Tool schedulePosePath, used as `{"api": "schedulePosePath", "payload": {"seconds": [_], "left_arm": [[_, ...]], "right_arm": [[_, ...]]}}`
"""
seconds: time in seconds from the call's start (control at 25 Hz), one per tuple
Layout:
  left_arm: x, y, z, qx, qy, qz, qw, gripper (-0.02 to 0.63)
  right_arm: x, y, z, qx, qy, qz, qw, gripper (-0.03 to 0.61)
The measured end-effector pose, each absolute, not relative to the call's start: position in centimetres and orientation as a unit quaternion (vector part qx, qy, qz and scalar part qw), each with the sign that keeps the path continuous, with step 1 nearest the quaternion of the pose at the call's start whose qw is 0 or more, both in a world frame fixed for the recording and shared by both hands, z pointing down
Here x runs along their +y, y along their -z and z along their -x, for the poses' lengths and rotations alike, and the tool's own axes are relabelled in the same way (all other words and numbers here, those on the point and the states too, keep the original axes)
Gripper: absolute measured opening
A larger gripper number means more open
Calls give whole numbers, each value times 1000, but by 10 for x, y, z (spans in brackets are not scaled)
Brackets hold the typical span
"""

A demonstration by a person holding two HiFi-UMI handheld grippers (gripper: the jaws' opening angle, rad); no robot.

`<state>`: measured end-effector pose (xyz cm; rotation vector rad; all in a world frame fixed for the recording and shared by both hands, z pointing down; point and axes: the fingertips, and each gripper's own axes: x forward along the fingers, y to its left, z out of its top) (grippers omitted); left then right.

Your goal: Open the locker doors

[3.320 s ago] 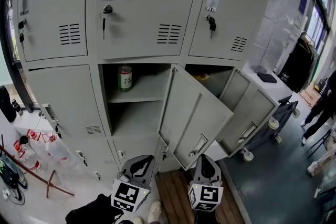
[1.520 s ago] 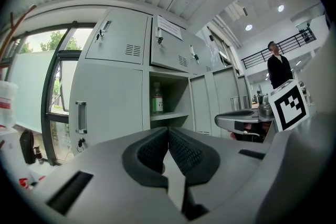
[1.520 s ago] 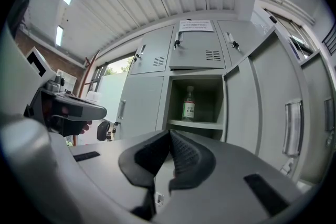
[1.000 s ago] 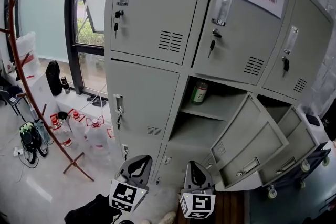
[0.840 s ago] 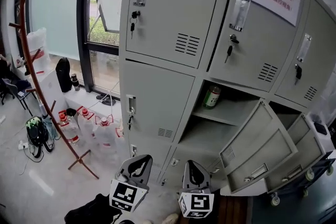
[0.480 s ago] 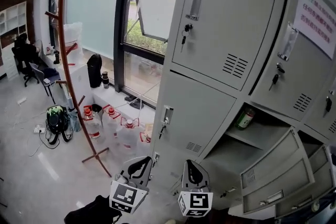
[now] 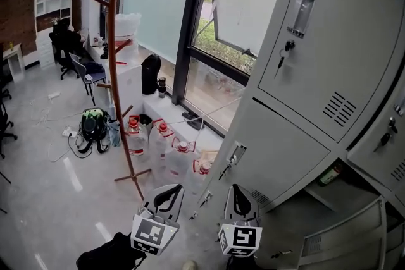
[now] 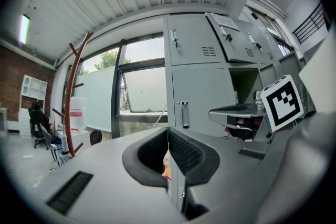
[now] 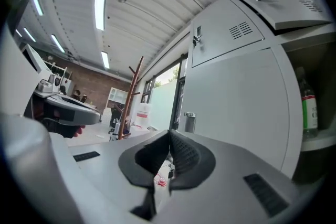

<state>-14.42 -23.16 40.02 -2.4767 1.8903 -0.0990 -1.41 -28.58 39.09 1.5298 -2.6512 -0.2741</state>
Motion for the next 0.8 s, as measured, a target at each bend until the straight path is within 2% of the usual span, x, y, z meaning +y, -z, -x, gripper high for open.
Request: {"api": "schedulePosePath", "payload": {"seconds": [0.12,0.24,0.48,0.8], "left_arm": [[-245,-409,153,624,33,781,1,25],[-256,-419,160,638,36,769,-11,25],[-266,-432,170,661,45,748,-25,25],[-270,-440,182,684,46,727,-37,25]], "right_arm": [[-310,-393,24,-869,92,-484,38,30],[-333,-394,31,-875,93,-473,35,96],[-368,-398,46,-887,82,-454,30,173],[-395,-402,59,-887,85,-453,30,212]]}}
